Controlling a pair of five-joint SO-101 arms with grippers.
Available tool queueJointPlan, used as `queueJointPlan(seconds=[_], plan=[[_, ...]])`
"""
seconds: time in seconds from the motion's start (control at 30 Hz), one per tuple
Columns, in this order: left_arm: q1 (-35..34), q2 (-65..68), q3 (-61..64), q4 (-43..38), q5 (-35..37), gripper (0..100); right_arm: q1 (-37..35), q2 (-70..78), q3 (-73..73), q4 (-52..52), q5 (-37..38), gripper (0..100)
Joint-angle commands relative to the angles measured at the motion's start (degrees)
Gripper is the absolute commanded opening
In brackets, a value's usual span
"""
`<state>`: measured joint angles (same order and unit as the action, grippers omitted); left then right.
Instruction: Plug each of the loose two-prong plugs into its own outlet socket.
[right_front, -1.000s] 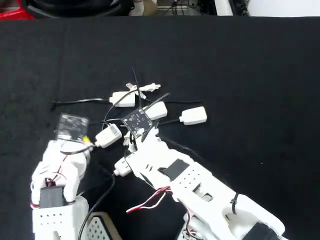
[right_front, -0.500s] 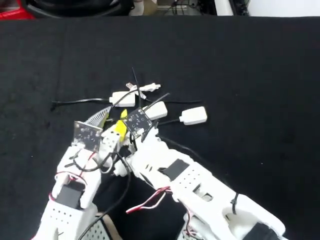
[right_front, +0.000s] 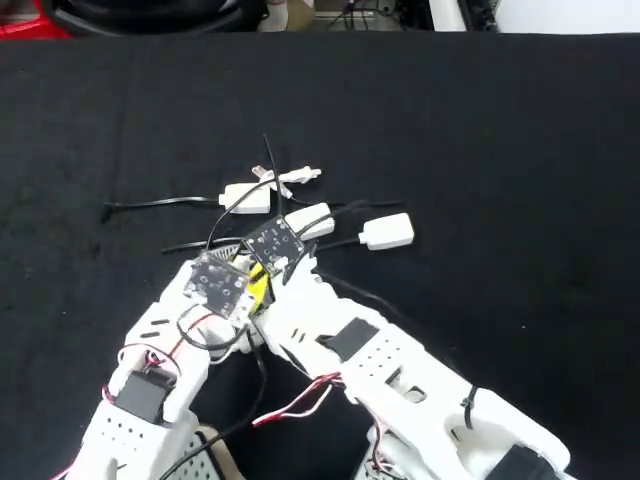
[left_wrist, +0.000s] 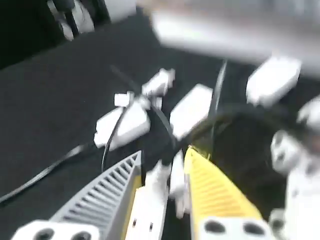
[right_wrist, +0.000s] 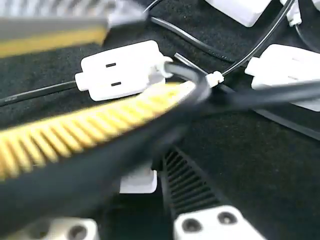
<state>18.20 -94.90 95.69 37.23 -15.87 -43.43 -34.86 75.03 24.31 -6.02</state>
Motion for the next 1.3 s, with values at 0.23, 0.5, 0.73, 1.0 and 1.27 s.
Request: queueJointPlan(seconds=[0.23, 0.5, 0.73, 1.0, 1.27], plan=[[0.4, 0.5, -4.4, 8.2, -7.0, 15, -2.1, 1.0, 0.9, 3.8, 0.8, 1.6], [-8.5, 0.4, -8.2, 17.5, -9.4, 15, -2.1, 1.5, 0.7, 6.5, 4.5, 1.2], [-22.2, 0.4, -14.2, 24.8, -9.2, 15, -1.8, 1.0, 0.5, 7.9, 5.5, 1.2], [-25.1, 0.4, -16.8, 24.2, -3.4, 15, 1.2, -3.6, -9.7, 11.6, 5.1, 1.2], [-25.2, 0.4, -14.7, 22.5, -3.2, 15, 1.3, -13.7, -25.6, 35.4, 5.0, 1.2]])
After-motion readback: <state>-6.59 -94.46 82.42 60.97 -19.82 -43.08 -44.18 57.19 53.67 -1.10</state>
